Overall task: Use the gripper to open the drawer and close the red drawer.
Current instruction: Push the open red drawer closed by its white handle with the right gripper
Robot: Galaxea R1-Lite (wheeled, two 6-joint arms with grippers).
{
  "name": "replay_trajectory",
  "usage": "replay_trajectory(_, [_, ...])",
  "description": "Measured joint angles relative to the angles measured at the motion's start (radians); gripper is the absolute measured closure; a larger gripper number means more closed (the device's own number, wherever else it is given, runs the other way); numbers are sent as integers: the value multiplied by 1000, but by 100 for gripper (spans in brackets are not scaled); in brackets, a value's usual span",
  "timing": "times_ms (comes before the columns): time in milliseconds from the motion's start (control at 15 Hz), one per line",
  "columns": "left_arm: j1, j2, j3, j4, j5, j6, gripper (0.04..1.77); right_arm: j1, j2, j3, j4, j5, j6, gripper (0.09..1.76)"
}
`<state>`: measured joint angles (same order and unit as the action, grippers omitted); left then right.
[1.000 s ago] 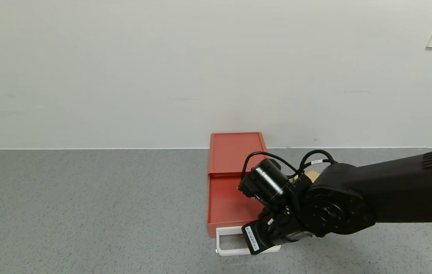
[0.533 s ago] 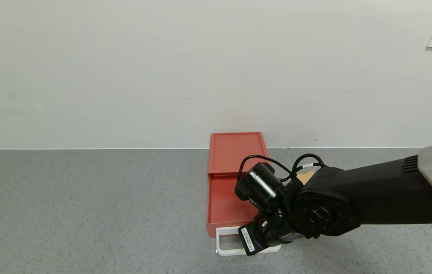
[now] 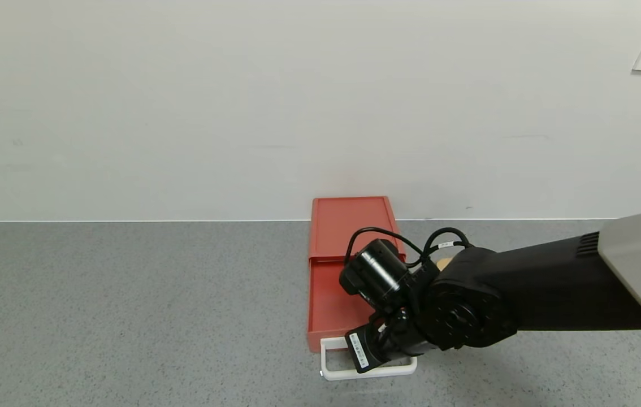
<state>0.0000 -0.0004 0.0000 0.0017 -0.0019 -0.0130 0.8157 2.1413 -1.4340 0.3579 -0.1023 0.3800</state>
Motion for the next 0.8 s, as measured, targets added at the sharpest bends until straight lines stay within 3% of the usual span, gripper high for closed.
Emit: replay_trajectory(800, [0,0,0,-2,0,1,9,-11,48,-55,-64,-70,-3,173])
